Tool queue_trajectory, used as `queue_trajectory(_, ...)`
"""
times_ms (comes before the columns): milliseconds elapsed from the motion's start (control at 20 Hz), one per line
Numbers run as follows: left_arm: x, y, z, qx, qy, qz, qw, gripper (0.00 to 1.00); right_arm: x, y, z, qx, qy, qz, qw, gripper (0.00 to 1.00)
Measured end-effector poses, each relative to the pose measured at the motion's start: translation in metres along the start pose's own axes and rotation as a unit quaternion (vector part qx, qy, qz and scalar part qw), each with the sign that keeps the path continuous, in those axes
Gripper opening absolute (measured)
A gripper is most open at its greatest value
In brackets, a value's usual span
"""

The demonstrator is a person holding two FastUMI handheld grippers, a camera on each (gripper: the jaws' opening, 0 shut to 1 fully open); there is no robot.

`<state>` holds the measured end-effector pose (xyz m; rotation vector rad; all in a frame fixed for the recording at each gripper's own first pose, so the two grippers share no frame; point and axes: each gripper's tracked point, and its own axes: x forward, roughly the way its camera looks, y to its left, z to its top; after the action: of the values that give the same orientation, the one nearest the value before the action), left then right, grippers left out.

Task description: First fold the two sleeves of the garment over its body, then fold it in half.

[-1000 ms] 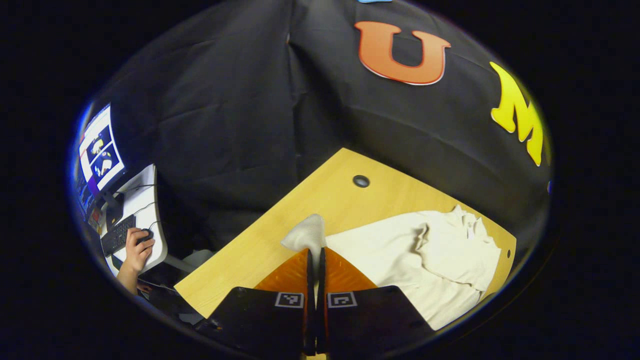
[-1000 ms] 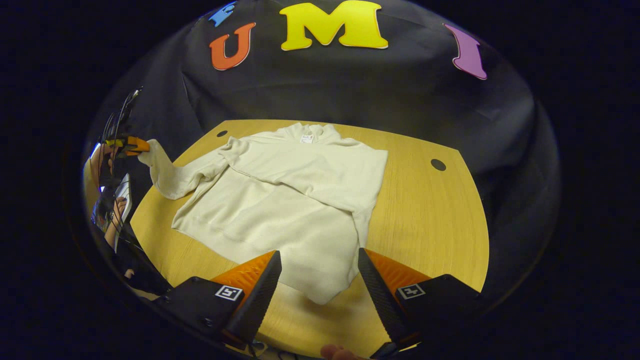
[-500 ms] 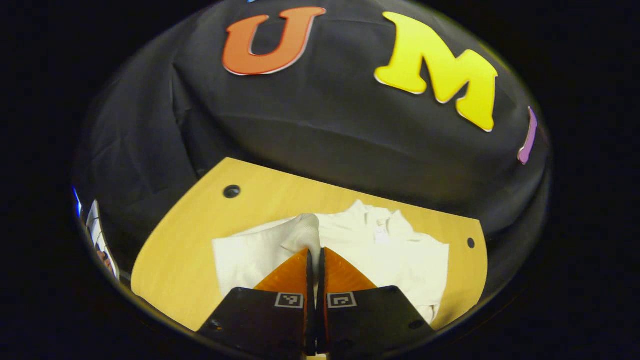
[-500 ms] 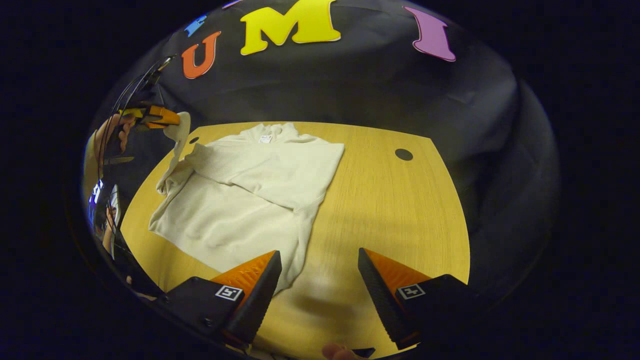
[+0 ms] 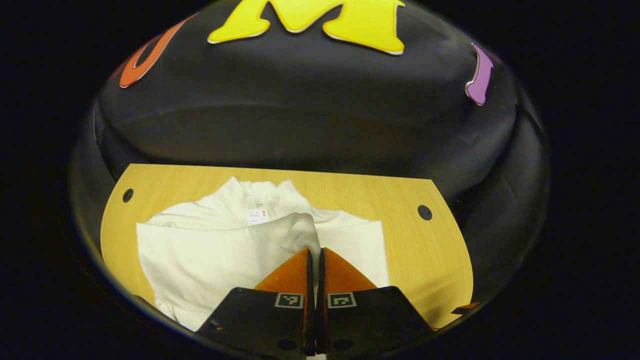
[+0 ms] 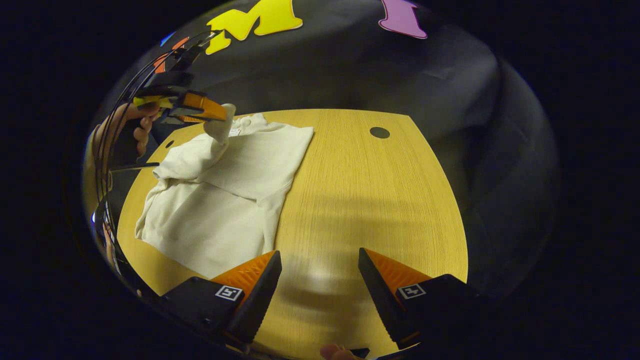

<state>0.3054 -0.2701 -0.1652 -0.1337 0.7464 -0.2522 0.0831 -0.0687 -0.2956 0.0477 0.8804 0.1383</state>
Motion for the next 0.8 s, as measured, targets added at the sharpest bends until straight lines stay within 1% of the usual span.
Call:
queue_trajectory(150, 0.021, -0.025, -0.002, 0.044, 0.03, 0.005, 0.999, 0.04, 0.005, 0.0, -0.006, 0.009, 0.002, -0.006, 1.0, 0.96)
queue_trajectory(350, 0.028, -0.044, 0.014, 0.035, 0.045, 0.0, 0.998, 0.04, 0.004, 0.001, -0.012, 0.016, 0.004, -0.008, 1.0, 0.96)
queue_trajectory(400, 0.033, -0.04, -0.032, 0.033, 0.048, 0.0, 0.998, 0.04, 0.003, -0.001, -0.014, 0.015, 0.004, -0.011, 1.0, 0.96)
queue_trajectory(450, 0.047, -0.028, -0.004, 0.033, 0.051, -0.003, 0.998, 0.04, 0.004, 0.0, -0.014, 0.017, 0.004, -0.011, 1.0, 0.96)
queue_trajectory(500, 0.041, -0.041, 0.003, 0.034, 0.053, -0.004, 0.998, 0.04, 0.004, -0.001, -0.014, 0.019, 0.005, -0.013, 1.0, 0.96)
queue_trajectory(600, 0.045, -0.041, -0.001, 0.038, 0.055, -0.002, 0.998, 0.05, 0.004, -0.003, -0.018, 0.023, 0.007, -0.018, 1.0, 0.96)
queue_trajectory(650, 0.044, -0.048, -0.002, 0.036, 0.056, -0.006, 0.998, 0.0, 0.003, -0.004, -0.02, 0.024, 0.008, -0.02, 0.999, 0.96)
queue_trajectory(700, 0.044, -0.054, -0.004, 0.034, 0.058, -0.013, 0.998, 0.09, 0.002, -0.005, -0.02, 0.025, 0.008, -0.02, 0.999, 0.96)
queue_trajectory(800, 0.044, -0.058, -0.004, 0.037, 0.059, -0.011, 0.998, 0.17, -0.002, -0.006, -0.023, 0.024, 0.007, -0.022, 0.999, 0.96)
